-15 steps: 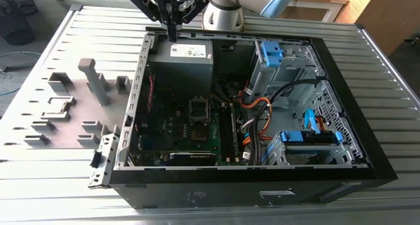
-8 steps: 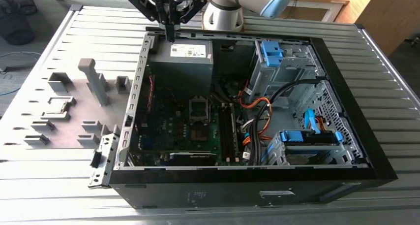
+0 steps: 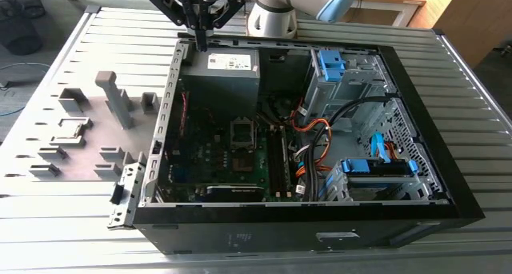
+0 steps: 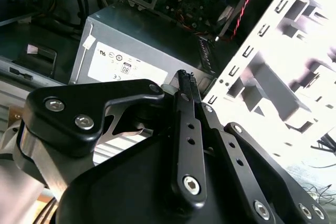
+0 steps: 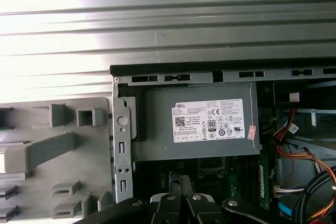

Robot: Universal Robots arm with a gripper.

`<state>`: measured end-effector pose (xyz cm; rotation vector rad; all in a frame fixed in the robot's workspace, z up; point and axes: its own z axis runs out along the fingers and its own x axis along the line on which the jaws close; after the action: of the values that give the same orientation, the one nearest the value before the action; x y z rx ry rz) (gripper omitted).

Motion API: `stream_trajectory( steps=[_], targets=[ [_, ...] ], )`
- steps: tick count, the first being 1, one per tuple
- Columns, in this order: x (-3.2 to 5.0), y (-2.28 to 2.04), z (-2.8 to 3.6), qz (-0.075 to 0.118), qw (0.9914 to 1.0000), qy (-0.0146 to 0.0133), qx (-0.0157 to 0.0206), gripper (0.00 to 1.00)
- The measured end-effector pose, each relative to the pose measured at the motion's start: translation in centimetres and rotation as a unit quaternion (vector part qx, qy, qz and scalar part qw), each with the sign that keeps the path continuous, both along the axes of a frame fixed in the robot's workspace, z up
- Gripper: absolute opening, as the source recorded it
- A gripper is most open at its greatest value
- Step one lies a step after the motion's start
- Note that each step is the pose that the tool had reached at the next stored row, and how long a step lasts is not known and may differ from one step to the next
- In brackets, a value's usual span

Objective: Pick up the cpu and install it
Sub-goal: 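Reach for the cpu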

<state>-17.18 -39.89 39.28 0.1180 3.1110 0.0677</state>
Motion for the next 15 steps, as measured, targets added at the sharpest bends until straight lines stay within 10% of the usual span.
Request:
stream_trajectory(
  steps=[15],
  targets=[
    [-2.31, 0.00, -0.11, 0.000, 1.00000, 0.0000, 0.0000, 0.11]
  ],
)
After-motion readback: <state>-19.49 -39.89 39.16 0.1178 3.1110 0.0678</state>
